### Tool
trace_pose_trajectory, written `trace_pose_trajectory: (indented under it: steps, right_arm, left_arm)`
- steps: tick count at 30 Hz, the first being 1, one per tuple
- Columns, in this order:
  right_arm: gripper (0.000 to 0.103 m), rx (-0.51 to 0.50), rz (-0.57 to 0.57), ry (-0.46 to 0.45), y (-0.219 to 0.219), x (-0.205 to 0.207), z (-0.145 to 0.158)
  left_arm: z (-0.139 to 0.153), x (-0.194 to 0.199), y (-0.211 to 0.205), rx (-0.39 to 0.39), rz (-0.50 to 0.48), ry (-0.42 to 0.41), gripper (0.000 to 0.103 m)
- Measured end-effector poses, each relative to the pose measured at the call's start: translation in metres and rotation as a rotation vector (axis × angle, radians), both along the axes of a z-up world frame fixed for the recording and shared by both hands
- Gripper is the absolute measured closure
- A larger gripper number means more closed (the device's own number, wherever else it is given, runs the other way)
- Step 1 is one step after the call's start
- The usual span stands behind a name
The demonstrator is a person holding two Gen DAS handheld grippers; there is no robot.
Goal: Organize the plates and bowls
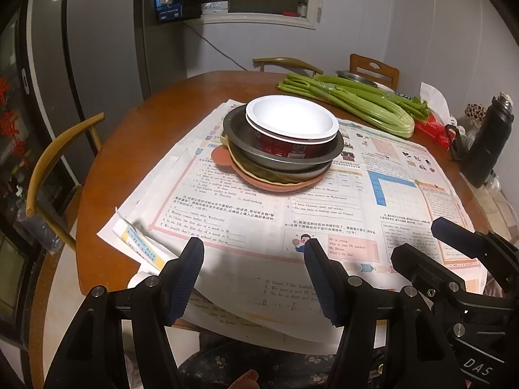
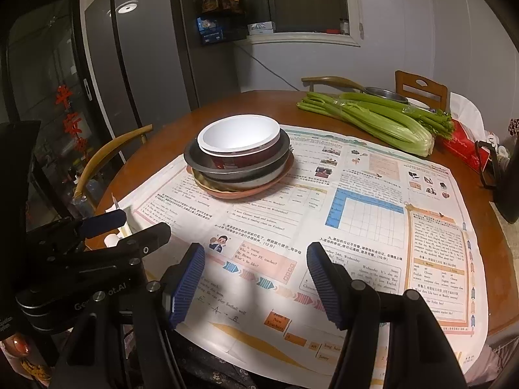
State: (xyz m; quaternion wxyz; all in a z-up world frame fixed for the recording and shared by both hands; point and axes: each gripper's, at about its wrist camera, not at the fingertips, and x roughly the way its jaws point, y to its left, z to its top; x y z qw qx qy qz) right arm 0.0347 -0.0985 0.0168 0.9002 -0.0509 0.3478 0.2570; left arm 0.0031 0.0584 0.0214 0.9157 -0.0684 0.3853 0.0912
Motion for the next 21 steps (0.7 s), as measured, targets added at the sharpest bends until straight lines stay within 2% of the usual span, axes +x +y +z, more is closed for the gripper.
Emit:
trace_pose_trajectory:
  steps: [21]
  right_arm:
    - [0.038, -0.002, -0.009, 0.006, 0.0012, -0.0012, -0.0043]
  left_arm:
    - [-0.0010, -0.0007, 0.0004, -0.007, -0.004, 0.001, 0.037]
